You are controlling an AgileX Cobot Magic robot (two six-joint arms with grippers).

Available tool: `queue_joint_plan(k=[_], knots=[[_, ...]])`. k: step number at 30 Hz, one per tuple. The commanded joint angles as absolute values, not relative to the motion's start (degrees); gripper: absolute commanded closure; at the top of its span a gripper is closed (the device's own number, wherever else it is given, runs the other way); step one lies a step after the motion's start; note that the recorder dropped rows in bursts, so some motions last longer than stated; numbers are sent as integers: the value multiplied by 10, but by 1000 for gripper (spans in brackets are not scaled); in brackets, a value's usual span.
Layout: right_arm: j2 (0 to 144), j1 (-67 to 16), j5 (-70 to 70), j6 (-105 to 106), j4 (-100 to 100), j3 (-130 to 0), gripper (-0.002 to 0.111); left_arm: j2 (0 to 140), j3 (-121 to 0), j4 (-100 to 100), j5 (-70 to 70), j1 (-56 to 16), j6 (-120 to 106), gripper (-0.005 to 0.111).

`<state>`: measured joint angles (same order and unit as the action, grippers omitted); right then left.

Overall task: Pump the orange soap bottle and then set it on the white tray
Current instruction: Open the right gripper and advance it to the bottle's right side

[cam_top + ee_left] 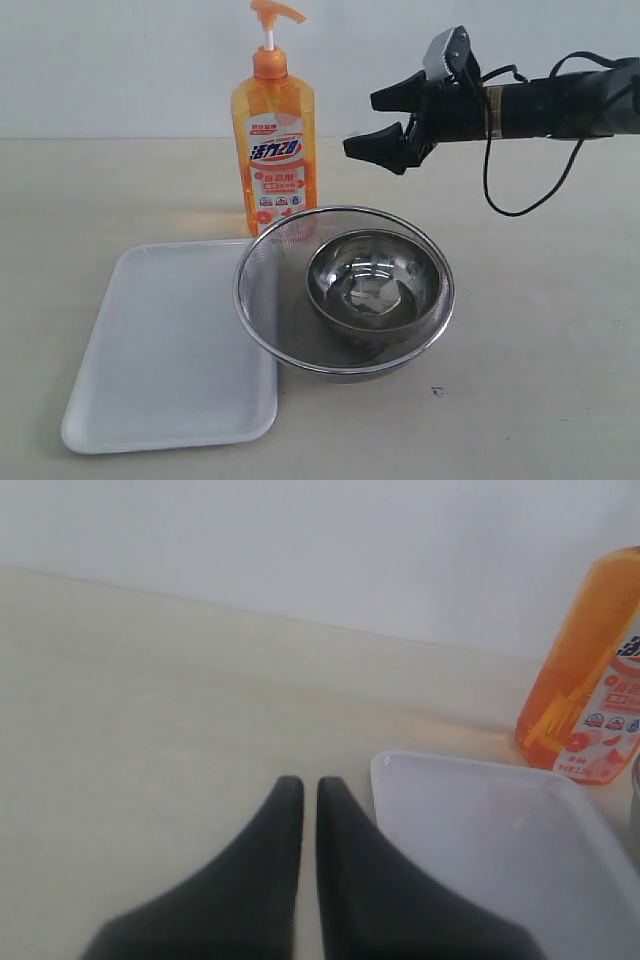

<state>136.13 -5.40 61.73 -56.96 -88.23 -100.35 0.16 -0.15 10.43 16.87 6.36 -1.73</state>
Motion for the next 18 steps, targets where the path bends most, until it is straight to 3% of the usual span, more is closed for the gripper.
queue_joint_plan(k=[1, 18], knots=[[1359, -76, 600, -564, -883, -1011, 3, 0, 0, 105, 170, 61, -18, 102], [1366, -109, 622, -626, -957, -1047, 3, 0, 0, 105, 170, 61, -18, 102]])
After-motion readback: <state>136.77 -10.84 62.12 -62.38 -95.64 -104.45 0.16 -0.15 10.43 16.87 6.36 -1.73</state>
